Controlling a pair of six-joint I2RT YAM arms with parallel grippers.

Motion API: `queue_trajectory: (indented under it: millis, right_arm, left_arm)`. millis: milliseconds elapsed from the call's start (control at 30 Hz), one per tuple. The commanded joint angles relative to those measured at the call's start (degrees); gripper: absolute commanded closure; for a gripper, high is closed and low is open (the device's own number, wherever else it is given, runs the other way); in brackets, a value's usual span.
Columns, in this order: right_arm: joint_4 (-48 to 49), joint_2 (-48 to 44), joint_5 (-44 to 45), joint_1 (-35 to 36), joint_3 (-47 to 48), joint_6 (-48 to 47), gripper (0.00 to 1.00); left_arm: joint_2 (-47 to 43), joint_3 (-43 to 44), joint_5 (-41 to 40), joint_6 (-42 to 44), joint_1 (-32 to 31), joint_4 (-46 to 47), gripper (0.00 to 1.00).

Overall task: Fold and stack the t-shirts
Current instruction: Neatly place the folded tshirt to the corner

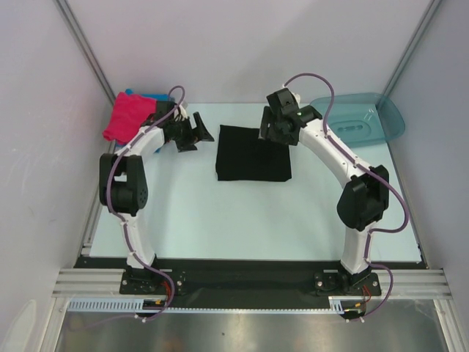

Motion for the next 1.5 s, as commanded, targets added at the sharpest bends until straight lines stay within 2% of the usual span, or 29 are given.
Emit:
queue_trajectory:
  millis: [0, 367, 633, 800, 1100, 1300, 1367, 1400, 1467]
  right_arm:
    - [-1.0, -1.8, -0.9, -0.9, -0.6, -1.2, 0.21]
    - [-2.6, -5.1, -1.2, -3.6, -3.9, -3.3, 0.21]
    - [-4.3, -5.7, -1.9, -5.4, -3.6, -5.6, 0.2]
    - [-5.6, -5.8, -2.6, -7.0, -3.2, -7.2, 0.21]
    - [-7.5, -6.5, -3.5, -9.1, -2.8, -9.1, 0.21]
    - [-9.2, -6.5, -4.2, -10.6, -1.5, -9.8, 0.21]
    - [-9.5, -6.2, -4.9, -11.1, -0.8, -9.6, 0.21]
    - [-9.6, -6.1, -5.0, -11.1, -0.5, -9.2, 0.21]
    - [-10.5, -5.1, -5.4, -11.1, 0.9, -8.7, 0.21]
  left_arm:
    - [3.3, 1.3, 4.1, -3.4, 1.1, 5.8, 0.05]
    - [14.0, 1.6, 8.1, -8.5, 1.1, 17.6, 0.1]
    - [17.6, 1.6, 9.1, -14.1, 0.4, 24.3, 0.11]
    - [19.6, 2.7, 8.9, -14.8, -1.8, 24.3, 0.12]
    - [23.8, 8.1, 8.4, -14.7, -10.6, 20.2, 0.14]
    - [25.4, 7.7, 9.3, -16.4, -13.6, 20.6, 0.17]
    - [25.5, 7.8, 9.9, -16.2, -14.1, 20.2, 0.25]
    - [25.5, 8.3, 10.4, -16.0, -14.2, 20.0, 0.51]
    - [25.4, 8.7, 11.0, -15.5, -14.2, 18.8, 0.83]
